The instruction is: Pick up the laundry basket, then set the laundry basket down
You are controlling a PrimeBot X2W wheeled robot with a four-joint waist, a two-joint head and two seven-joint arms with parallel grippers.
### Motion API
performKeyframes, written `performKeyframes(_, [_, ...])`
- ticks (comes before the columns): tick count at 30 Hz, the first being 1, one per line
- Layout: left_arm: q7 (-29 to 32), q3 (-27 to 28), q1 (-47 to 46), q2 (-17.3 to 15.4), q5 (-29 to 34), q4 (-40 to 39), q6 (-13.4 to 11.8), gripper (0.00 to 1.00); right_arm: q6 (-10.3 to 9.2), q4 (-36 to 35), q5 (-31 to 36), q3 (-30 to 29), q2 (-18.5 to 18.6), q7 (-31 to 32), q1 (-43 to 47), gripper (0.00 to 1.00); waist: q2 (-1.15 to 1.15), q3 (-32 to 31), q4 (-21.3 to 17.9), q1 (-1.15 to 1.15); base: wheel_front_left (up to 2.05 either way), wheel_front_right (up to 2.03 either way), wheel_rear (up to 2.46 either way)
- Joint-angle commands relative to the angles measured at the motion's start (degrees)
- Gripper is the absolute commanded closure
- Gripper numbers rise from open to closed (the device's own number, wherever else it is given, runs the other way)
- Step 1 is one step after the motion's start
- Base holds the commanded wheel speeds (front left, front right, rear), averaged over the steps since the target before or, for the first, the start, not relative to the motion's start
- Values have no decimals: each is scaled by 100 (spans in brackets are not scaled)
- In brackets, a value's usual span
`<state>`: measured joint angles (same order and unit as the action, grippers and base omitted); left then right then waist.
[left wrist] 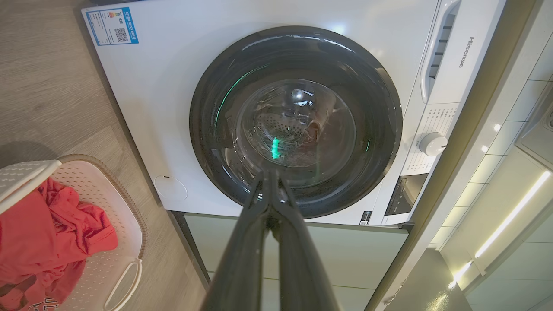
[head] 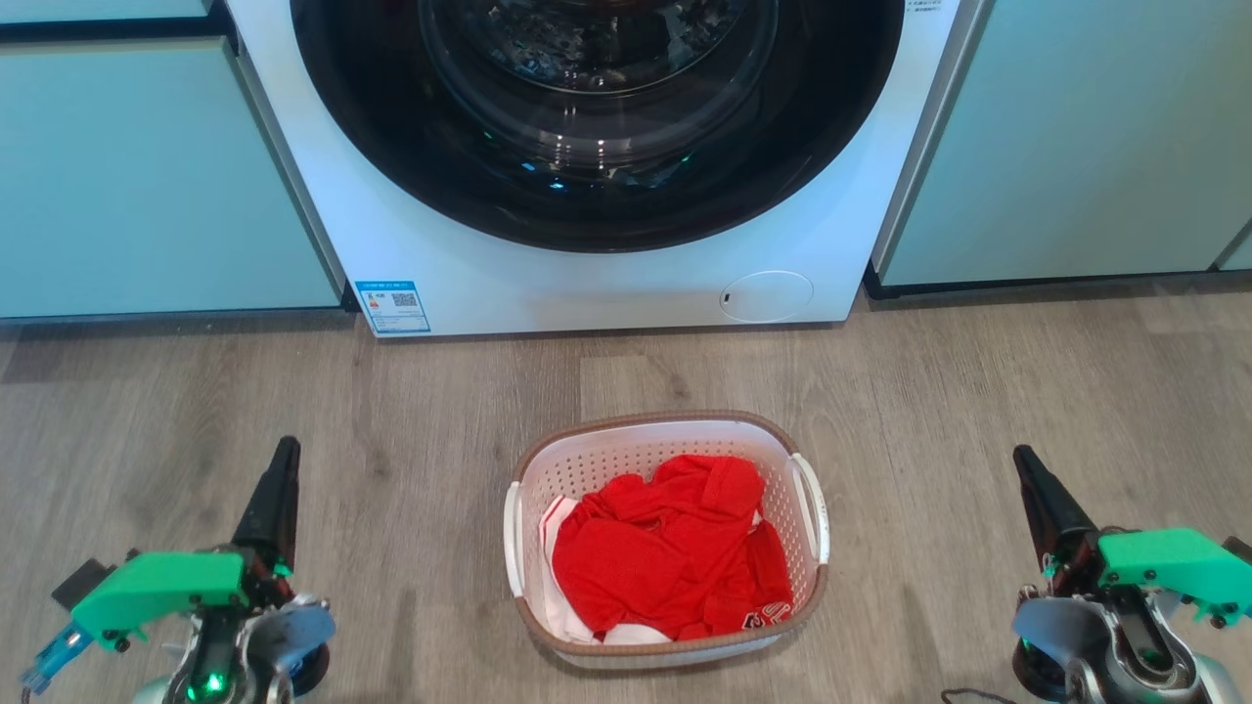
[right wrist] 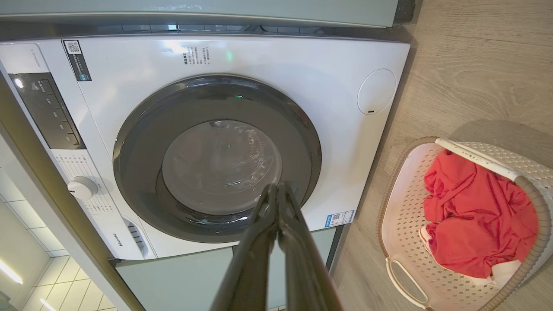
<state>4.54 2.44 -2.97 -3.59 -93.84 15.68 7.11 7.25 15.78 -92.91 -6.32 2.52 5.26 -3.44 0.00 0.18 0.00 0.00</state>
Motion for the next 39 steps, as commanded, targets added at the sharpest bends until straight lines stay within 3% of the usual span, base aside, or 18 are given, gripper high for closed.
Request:
performKeyframes(1, [40, 215, -305, -69, 7, -173, 37, 100, 24, -182, -13, 85, 113, 39, -265, 100, 0, 0, 1, 0, 0, 0, 0])
performKeyframes(39, [98, 287, -311, -17, 68, -169, 37, 100, 24, -179, 24, 41, 82, 74, -269, 100, 0, 0, 1, 0, 0, 0, 0])
